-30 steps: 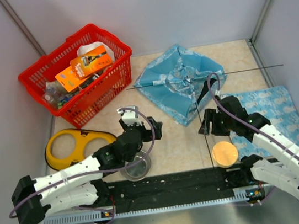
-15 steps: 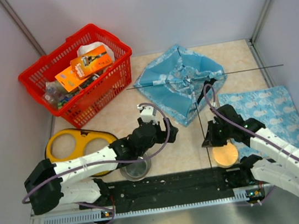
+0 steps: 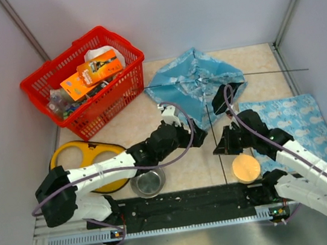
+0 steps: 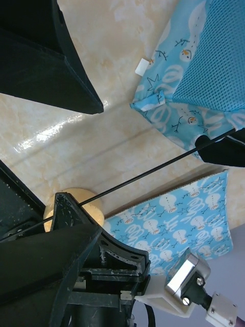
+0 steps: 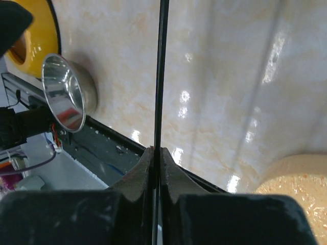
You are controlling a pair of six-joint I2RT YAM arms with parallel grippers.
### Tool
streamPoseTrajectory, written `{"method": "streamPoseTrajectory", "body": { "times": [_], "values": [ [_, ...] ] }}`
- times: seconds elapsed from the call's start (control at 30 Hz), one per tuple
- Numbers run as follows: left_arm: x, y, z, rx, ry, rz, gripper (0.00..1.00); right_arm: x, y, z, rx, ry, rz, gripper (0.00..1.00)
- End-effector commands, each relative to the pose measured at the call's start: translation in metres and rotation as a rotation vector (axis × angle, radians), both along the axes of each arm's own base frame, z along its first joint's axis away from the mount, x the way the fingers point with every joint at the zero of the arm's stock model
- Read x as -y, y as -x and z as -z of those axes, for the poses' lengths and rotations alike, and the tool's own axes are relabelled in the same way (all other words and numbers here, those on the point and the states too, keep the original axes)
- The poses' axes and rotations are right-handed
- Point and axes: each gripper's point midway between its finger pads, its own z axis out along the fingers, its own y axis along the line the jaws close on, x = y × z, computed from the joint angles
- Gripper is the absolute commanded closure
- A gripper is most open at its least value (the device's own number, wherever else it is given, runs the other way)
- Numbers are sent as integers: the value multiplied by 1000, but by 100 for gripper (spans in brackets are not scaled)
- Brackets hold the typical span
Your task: Set up the pet tent
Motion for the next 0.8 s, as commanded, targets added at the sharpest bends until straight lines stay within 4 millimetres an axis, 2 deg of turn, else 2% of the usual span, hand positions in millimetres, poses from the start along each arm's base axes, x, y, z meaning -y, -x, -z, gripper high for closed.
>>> {"method": "streamPoseTrajectory", "body": {
  "times": [0.0, 0.2, 0.37, 0.5, 0.6, 0.77],
  "values": [
    [26, -6, -30, 0, 129, 48, 7, -17, -55, -74, 342, -127, 44, 100],
    [38, -22, -28, -43, 195, 53, 10, -22, -62, -85, 407, -185, 57, 100],
    [51, -30, -36, -24, 275, 95, 12, -25, -65, -87, 436, -209, 52, 100],
    [60, -36, -29, -29, 262, 104, 15, -26, -65, -85, 443, -214, 46, 100],
    [62, -44, -25, -40, 256, 83, 24, -27, -65, -82, 436, -214, 38, 100],
    [55, -57, -22, -63, 254, 42, 56, -27, -61, -74, 416, -205, 29, 100]
  ]
}}
